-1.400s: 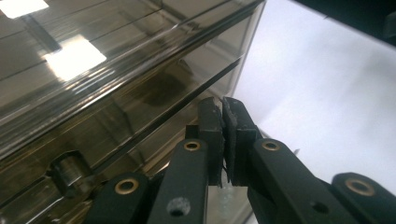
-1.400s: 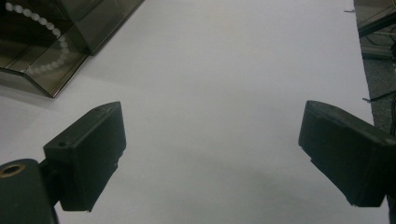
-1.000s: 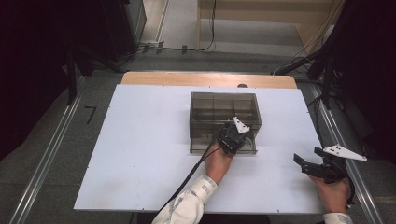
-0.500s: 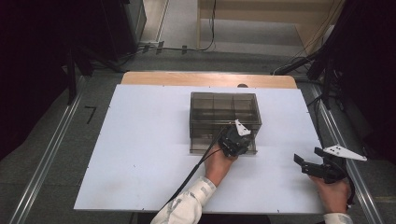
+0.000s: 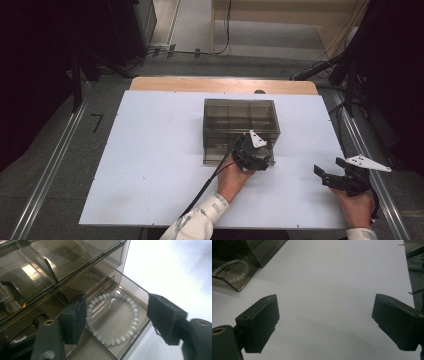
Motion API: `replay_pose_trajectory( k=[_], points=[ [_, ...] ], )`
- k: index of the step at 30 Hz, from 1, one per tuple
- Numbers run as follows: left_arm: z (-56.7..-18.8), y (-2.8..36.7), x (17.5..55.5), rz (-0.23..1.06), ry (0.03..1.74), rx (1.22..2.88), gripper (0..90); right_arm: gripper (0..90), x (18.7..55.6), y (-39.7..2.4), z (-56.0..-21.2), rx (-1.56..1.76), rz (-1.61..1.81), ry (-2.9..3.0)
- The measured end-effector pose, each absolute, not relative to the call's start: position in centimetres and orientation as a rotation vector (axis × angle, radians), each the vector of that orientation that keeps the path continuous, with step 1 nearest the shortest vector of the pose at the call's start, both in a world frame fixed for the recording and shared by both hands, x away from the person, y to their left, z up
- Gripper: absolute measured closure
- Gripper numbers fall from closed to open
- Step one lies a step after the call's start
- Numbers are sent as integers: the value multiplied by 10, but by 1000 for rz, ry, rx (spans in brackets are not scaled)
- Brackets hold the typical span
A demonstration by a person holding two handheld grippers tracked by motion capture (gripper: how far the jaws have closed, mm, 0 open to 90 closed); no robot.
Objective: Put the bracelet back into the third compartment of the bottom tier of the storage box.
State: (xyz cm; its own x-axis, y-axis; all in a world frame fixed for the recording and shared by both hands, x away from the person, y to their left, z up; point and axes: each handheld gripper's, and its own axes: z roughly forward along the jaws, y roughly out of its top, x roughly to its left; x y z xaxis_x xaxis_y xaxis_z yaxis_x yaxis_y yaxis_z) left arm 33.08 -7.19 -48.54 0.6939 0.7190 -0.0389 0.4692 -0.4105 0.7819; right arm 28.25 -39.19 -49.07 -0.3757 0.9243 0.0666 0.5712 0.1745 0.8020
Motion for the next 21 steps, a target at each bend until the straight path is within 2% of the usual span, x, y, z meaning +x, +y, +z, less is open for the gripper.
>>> replay_pose_trajectory(
  k=[4,11,21],
  points=[
    [-486,-73,329,367,898,2082,207,60,282,-392,-491,1409,1075,2015],
    [-482,-72,324,327,856,2075,145,61,282,-392,-491,1407,1073,2018],
    [-480,-58,318,323,847,2051,121,60,282,-392,-491,1408,1066,2020]
  ],
)
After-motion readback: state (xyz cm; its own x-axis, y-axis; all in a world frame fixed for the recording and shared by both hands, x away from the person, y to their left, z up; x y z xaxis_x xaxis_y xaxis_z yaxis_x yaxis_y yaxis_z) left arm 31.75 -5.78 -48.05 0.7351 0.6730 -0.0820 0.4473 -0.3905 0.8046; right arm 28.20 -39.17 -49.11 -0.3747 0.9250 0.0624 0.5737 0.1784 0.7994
